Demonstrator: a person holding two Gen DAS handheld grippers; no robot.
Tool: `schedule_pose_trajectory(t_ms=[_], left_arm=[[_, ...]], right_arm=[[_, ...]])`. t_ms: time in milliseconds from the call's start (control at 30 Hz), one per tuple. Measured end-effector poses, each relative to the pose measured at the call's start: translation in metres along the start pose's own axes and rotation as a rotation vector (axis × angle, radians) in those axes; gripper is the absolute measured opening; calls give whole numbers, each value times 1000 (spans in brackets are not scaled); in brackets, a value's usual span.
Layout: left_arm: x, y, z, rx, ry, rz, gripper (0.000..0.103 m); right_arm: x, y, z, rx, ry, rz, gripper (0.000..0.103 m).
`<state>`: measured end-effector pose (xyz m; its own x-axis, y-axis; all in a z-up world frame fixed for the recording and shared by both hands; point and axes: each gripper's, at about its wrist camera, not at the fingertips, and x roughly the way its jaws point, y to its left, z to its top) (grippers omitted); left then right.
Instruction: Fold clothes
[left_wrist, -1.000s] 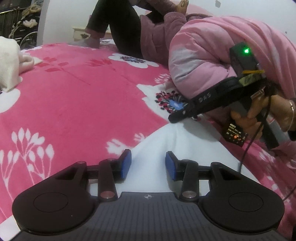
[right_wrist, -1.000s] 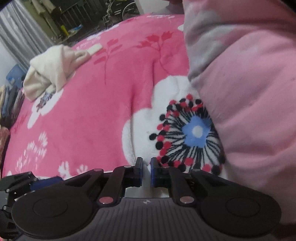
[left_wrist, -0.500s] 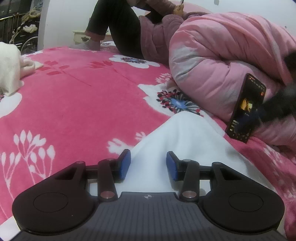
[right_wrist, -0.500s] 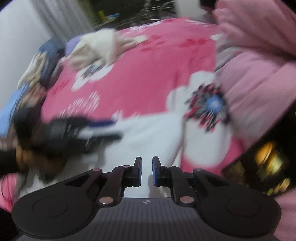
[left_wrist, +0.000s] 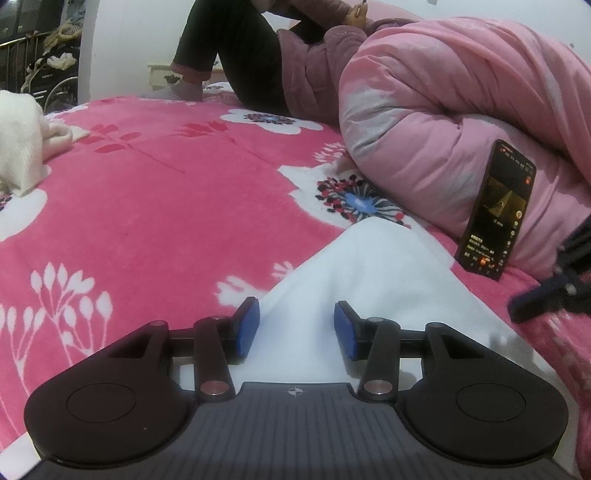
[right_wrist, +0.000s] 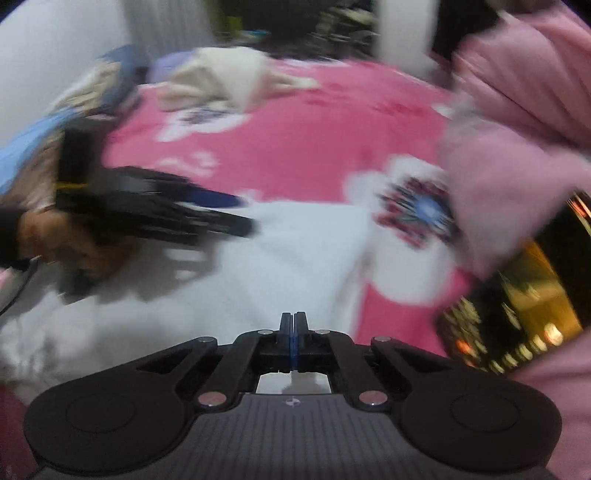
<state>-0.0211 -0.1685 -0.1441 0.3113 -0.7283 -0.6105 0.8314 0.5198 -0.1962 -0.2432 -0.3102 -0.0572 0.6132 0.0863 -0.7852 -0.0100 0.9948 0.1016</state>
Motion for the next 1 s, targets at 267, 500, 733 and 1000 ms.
schedule_pose_trajectory(t_ms=[267, 500, 733, 1000], left_arm=[[0, 0, 0, 0, 0, 3, 46], [1, -1, 1, 2, 7, 8, 46], [0, -3, 1, 12, 8, 23, 48], [1, -3, 1, 15, 17, 26, 49]], right_arm=[[33, -13, -75, -49, 89, -87, 0], [18, -22, -83, 3, 19, -4, 0], [33, -54, -107, 176, 141, -41, 0], [26, -26, -95, 37, 147, 126, 0]])
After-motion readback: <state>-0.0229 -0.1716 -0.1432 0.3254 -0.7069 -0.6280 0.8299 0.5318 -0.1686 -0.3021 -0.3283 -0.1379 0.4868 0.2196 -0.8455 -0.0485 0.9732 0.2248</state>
